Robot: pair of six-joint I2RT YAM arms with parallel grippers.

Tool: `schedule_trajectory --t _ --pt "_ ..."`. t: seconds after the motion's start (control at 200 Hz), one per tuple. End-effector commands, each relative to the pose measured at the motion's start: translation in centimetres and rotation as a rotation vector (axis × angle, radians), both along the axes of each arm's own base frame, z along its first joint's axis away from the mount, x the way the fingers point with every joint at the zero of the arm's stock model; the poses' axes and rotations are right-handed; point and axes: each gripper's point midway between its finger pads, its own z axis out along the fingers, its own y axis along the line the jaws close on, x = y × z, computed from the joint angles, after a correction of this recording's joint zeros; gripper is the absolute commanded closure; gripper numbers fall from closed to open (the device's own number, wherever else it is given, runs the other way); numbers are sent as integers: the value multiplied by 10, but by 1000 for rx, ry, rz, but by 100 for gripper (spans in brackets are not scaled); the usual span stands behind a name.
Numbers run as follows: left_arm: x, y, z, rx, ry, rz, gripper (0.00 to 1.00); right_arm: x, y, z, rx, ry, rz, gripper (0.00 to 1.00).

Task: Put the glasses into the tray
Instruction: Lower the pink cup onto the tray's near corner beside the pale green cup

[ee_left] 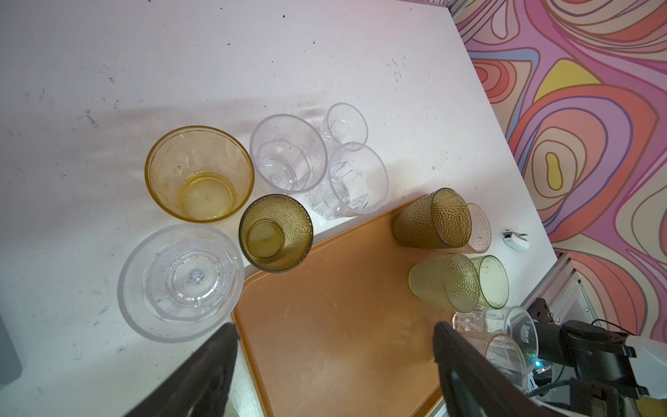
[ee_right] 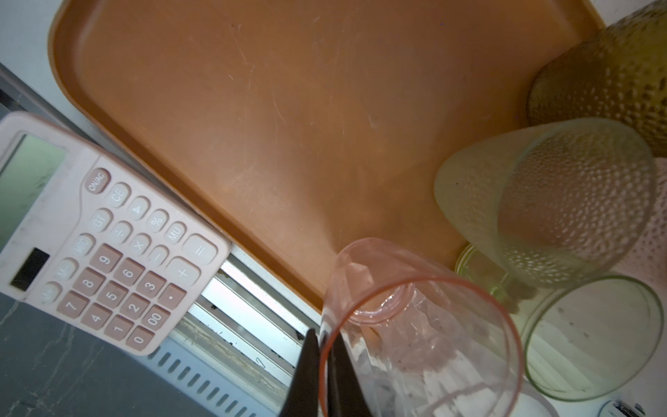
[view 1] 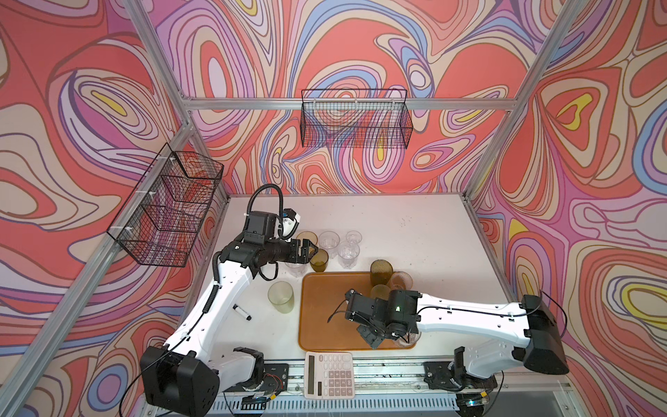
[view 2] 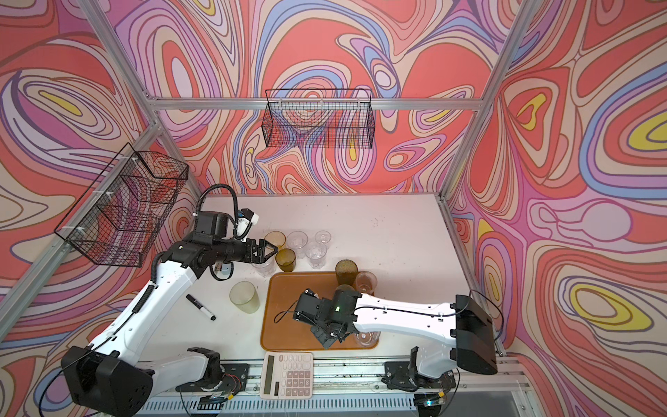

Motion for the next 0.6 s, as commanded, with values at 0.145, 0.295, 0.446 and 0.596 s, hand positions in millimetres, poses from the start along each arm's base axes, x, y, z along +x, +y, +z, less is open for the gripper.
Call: schedule_trajectory --t 0.145,0.295,0.446,0.596 --pt "-2 -2 3 6 -11 -19 13 -3 2 -6 37 -4 -3 100" --pt "-2 -2 3 6 -13 -18 13 -4 1 -14 26 7 -1 100" --pt "-2 -2 2 6 -10 -18 13 -5 0 -19 21 9 -1 100" --pt "-2 -2 2 7 -9 -18 13 -5 -1 -22 21 12 -4 100"
